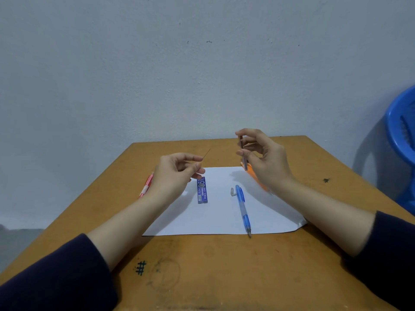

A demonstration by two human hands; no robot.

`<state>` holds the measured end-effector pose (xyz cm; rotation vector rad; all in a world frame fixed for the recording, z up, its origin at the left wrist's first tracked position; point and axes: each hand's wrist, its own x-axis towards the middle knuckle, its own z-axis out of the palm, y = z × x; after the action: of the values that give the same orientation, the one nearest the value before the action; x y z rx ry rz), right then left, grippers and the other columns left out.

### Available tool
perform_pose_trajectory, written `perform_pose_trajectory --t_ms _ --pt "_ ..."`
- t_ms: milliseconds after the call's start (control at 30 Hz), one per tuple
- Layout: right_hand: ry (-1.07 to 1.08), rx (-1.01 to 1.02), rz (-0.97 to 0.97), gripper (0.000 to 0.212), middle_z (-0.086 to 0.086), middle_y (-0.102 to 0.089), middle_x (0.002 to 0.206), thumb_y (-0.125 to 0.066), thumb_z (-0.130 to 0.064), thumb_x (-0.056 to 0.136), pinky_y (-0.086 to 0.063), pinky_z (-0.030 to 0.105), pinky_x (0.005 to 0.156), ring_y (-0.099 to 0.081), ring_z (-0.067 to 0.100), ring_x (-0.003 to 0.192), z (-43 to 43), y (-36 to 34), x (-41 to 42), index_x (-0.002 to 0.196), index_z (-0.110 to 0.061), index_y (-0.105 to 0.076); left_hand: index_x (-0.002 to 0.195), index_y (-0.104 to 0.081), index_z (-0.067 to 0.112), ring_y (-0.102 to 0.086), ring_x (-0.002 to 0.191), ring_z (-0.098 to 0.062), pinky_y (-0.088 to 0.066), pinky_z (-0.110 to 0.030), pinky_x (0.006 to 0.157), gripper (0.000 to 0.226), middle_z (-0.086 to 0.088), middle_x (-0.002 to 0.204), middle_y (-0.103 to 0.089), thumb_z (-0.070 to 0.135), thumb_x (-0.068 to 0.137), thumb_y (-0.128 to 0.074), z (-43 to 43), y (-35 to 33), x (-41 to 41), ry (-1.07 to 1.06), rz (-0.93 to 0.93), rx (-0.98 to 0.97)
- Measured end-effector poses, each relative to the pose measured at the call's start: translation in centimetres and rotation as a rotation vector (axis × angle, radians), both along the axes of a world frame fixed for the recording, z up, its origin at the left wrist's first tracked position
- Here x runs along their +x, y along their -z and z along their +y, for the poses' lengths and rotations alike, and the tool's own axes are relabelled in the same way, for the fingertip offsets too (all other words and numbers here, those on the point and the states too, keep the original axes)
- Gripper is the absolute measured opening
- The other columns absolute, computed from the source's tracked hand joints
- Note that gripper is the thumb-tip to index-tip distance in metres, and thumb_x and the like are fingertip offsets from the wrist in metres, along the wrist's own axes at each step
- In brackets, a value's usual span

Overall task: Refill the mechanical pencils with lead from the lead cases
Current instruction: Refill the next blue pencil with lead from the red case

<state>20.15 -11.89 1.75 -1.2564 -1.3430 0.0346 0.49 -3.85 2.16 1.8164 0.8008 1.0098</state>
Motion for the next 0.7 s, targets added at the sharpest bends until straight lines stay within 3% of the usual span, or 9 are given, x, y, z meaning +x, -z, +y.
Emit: perform_pose_trajectory --t_ms 100,167,300,400,533,700 --pt "-0.028 -0.002 0.099 0.039 0.001 -0.065 0.093 -0.063 0.001 0.086 -0.058 0.042 0.072 -0.067 0.015 0.083 0.0 -0.1 -0.3 0.108 -0.03 -0.06 0.091 -0.067 0.021 -0.069 0.067 -0.007 -0.047 -0.022 0.066 0.016 0.006 0.07 -0.073 0.007 0.092 -0.06 0.1 0.0 0.0 -0.012 -0.004 0.0" --pt "-0.041 -0.005 0.156 0.04 0.005 -0.067 0.093 -0.061 0.003 0.086 -0.057 0.042 0.079 -0.068 0.019 0.087 0.0 -0.1 -0.4 0.107 -0.032 -0.059 0.092 -0.068 0.021 -0.07 0.069 -0.008 -0.047 -0.023 0.067 0.015 0.006 0.071 -0.073 0.008 0.092 -0.061 0.2 0.1 -0.1 -0.022 -0.006 0.0" --pt "-0.056 -0.065 0.194 0.038 -0.001 -0.071 0.088 -0.062 0.002 0.086 -0.056 0.043 0.079 -0.068 0.011 0.086 0.2 -0.1 -0.6 0.106 -0.031 -0.058 0.092 -0.068 0.02 -0.07 0.068 -0.007 -0.047 -0.021 0.066 0.014 0.005 0.071 -0.073 0.008 0.092 -0.061 0.4 0.0 -0.1 -0.044 -0.018 -0.008" --pt "-0.111 -0.089 0.241 0.036 0.001 -0.072 0.083 -0.063 0.002 0.086 -0.055 0.043 0.078 -0.069 0.019 0.092 0.4 -0.1 -0.9 0.101 -0.03 -0.058 0.093 -0.068 0.018 -0.069 0.064 -0.006 -0.047 -0.015 0.061 0.014 0.004 0.07 -0.073 0.007 0.092 -0.06 0.4 0.0 -0.1 -0.052 -0.028 -0.006" --pt "-0.164 -0.115 0.278 0.041 0.003 -0.065 0.081 -0.063 0.011 0.082 -0.052 0.025 0.066 -0.064 0.019 0.071 0.5 -0.4 -1.7 0.101 -0.024 -0.06 0.093 -0.068 0.015 -0.068 0.062 -0.005 -0.045 -0.01 0.055 0.012 0.001 0.072 -0.072 0.005 0.091 -0.061 0.5 -0.1 -0.1 -0.063 -0.037 -0.003" --pt "-0.178 -0.277 0.292 0.035 0.003 -0.055 0.077 -0.065 0.012 0.079 -0.056 0.025 0.063 -0.06 0.016 0.057 0.9 -0.4 -2.9 0.104 -0.012 -0.062 0.089 -0.067 0.022 -0.069 0.064 -0.007 -0.048 -0.015 0.058 0.015 0.005 0.07 -0.072 0.009 0.091 -0.062 0.6 -0.1 -0.1 -0.095 -0.029 0.02"
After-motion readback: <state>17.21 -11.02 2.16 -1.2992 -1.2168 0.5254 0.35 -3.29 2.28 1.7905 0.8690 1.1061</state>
